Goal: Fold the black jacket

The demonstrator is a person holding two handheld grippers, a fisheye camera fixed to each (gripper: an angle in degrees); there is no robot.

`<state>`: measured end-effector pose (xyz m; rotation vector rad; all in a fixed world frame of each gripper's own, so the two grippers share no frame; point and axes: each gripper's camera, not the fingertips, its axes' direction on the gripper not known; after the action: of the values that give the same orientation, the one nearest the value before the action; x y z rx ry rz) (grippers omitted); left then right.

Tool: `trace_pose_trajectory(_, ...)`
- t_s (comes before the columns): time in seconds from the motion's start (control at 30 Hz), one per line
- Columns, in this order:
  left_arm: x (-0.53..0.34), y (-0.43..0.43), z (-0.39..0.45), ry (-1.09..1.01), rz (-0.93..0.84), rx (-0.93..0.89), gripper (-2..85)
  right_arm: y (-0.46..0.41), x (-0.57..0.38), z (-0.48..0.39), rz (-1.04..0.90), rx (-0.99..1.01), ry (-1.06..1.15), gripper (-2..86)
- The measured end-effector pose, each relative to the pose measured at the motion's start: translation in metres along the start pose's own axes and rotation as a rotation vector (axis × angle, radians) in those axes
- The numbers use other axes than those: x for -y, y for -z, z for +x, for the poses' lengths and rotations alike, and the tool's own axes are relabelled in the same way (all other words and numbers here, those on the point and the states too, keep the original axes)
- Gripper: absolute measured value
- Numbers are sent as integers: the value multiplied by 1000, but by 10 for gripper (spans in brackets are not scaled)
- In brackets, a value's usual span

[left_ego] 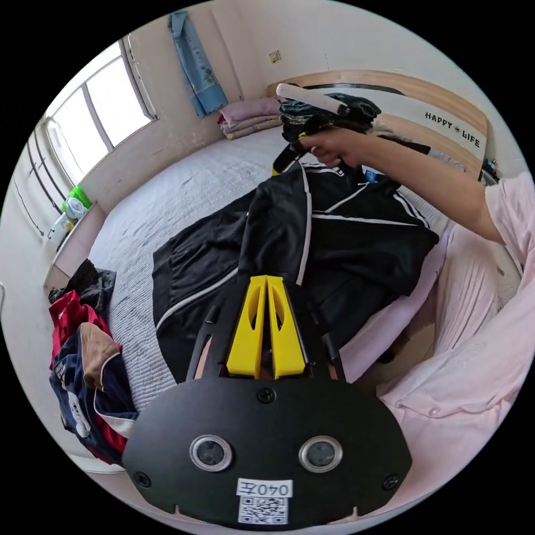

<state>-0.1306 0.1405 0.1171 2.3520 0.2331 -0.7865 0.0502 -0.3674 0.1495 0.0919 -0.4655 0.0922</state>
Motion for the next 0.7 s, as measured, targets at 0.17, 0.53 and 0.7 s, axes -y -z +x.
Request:
trace_pose_trajectory(0.17,13,-90,-1,4,-268,-52,-9,-43,-76,-26,-158,-30,98,-10)
trace_pose_trajectory(0.53,80,-64,-35,75,-110,-105,-9,-34,-94,-49,-42,121,192,-10)
trace_pose_trajectory(0.7,83,-136,-38,124,-179,-71,-9,-106,-133,-76,-227,-22,265,-10)
